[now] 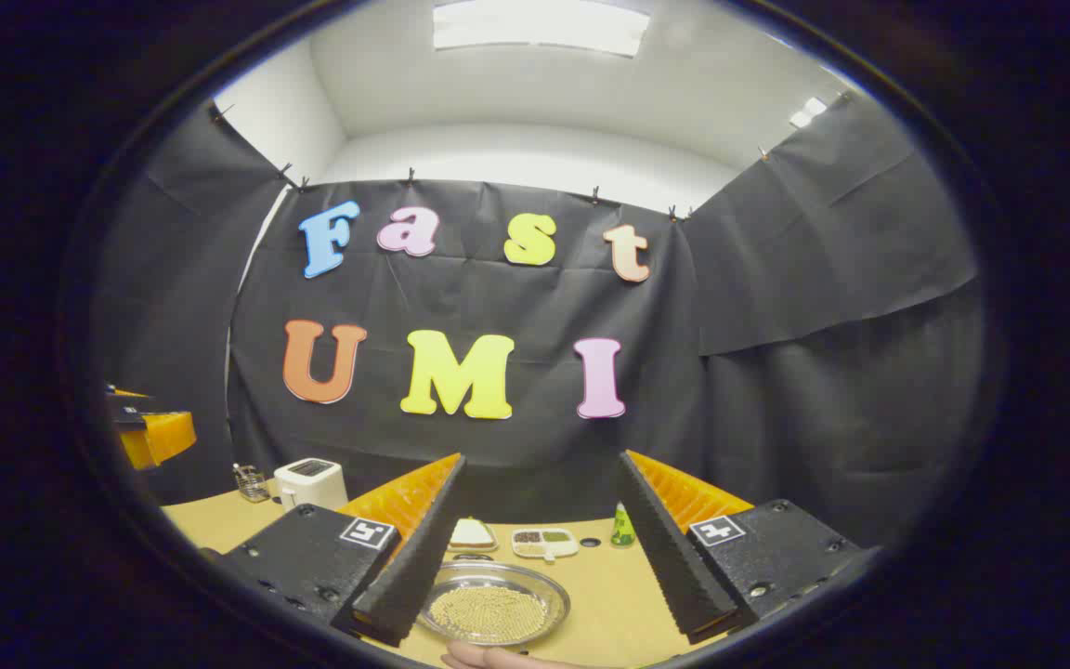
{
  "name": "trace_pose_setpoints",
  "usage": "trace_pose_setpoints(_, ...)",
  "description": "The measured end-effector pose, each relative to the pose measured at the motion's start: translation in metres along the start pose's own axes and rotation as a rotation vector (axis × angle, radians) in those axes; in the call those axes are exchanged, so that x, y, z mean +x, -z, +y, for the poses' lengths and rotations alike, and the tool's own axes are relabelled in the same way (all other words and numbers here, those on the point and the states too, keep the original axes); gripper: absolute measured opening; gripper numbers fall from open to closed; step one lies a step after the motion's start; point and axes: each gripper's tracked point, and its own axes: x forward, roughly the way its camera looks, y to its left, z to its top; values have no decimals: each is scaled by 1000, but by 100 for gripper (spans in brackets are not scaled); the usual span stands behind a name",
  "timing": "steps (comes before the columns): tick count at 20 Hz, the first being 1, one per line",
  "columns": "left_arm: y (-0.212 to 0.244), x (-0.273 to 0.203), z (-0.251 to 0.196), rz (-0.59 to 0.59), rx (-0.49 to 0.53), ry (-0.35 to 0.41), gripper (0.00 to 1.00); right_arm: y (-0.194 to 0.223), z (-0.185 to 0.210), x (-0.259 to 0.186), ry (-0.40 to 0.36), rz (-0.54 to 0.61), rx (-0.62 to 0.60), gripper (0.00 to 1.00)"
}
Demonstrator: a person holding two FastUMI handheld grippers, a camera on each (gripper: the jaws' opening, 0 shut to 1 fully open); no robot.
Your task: First push the handle of the pot to place it horizontally, then grasp the pot with both hands and set it on the induction cooktop.
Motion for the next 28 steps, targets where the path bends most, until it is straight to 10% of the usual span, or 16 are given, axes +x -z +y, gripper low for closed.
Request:
trace_pose_setpoints(17,2,-6,-6,-21,6,41,94,37,22,9,-62,83,6,100)
trace_pose_setpoints(28,1,-18,-6,-43,12,46,94,113,64,22,-164,291,47,78)
